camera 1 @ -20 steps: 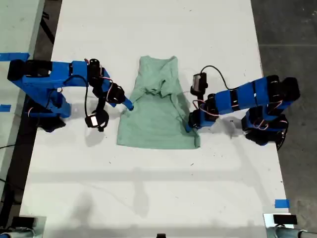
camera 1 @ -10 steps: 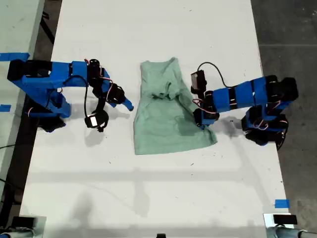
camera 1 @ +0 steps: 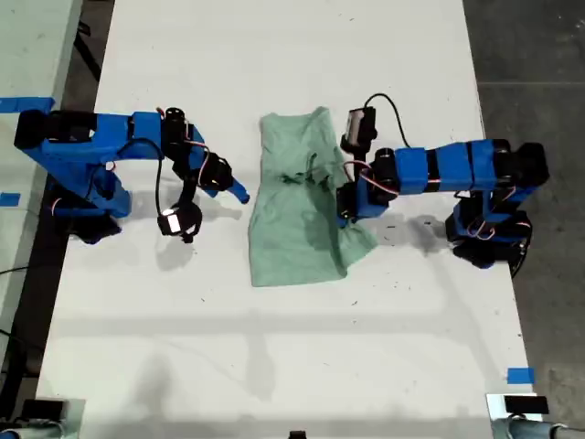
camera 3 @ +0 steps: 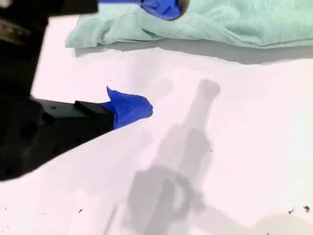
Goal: Fold tshirt
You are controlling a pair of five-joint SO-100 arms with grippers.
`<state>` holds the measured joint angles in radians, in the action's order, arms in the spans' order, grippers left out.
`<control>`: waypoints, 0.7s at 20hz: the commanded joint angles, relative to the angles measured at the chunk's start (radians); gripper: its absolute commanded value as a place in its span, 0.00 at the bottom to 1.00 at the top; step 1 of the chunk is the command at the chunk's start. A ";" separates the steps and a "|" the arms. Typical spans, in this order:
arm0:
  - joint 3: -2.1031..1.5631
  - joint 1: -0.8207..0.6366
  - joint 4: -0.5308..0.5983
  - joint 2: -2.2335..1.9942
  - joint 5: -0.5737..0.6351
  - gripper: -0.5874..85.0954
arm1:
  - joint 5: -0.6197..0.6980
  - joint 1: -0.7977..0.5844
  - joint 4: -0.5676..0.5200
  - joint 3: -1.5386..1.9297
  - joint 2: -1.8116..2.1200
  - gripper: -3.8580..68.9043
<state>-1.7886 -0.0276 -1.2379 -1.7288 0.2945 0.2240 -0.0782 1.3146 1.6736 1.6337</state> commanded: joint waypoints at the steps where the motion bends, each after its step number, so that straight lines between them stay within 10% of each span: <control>1: 0.064 0.015 -0.020 -0.003 0.002 0.28 | -0.040 0.003 -0.160 -0.044 -0.054 0.02; 8: 0.098 0.023 -0.038 0.012 0.002 0.27 | -0.092 0.014 -0.304 -0.198 -0.514 0.03; 14: 0.115 0.031 -0.048 0.032 -0.002 0.27 | -0.051 0.051 0.064 -0.499 -0.522 0.59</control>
<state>-1.7518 -0.0107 -1.2686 -1.6935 0.2945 0.1549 -0.0522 1.2533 1.2901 1.0784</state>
